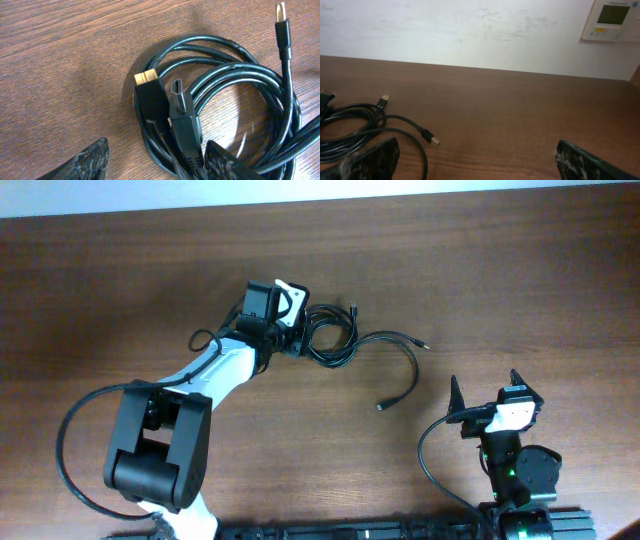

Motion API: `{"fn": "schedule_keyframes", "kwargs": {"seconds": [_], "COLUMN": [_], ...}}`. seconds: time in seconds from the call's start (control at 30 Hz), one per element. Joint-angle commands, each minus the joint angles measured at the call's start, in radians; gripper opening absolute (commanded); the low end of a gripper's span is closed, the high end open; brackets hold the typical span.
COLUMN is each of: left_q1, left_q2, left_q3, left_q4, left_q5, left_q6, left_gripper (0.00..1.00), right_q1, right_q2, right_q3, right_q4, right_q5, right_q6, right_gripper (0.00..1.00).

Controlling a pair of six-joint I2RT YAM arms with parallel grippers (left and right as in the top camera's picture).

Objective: Untangle cables

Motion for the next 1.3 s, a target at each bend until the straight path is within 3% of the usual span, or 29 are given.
{"fn": "schedule_keyframes", "kwargs": {"seconds": [0.0,0.43,0.73,0.93,0.97,1.07,1.1,1.13,1.17,1.27], "left_q1": [-0.005,-0.061,-0.113,-0.114,-0.114,-0.113,-0.114,-0.113,-0.114,-0.113], "left_q2": [0.014,0.014,0.014,0.013,0.013,0.013,0.013,0.013,0.013,0.013], "left_q3": [0.014,0.014,0.014,0.014,0.014,0.014,0.014,0.014,0.014,0.014], "left_q4": [0.000,0.003,0.111,0.079,0.071,0.051,0.038,0.029,0.024,0.027], "left_q5": [-0.016,-0.015,-0.016,-0.014,0.003,0.047,0.045,0.043,0.037,-0.011], "left_q6": [0.012,0.012,0.012,0.002,-0.024,-0.076,-0.075,-0.075,-0.075,-0.074], "left_gripper": [0.61,0.62,0.53,0.53,0.52,0.36,0.36,0.48,0.51,0.50], "right_q1": [0.003,0.003,0.003,0.003,0.003,0.003,0.003,0.003,0.003,0.003], "right_q2": [-0.008,-0.008,-0.008,-0.008,-0.008,-0.008,-0.008,-0.008,-0.007,-0.006], "right_q3": [-0.005,-0.005,-0.005,-0.005,-0.005,-0.005,-0.005,-0.005,-0.005,-0.005], "right_q4": [-0.005,-0.005,-0.005,-0.005,-0.005,-0.005,-0.006,-0.005,-0.005,-0.005], "right_q5": [-0.012,-0.012,-0.012,-0.002,-0.001,-0.001,0.000,0.000,0.001,0.002], "right_q6": [-0.006,-0.006,-0.006,-0.006,-0.006,-0.006,-0.006,-0.006,-0.006,-0.003], "right_gripper": [0.98,0.99,0.99,0.98,0.99,0.98,0.98,0.98,0.98,0.98]}}
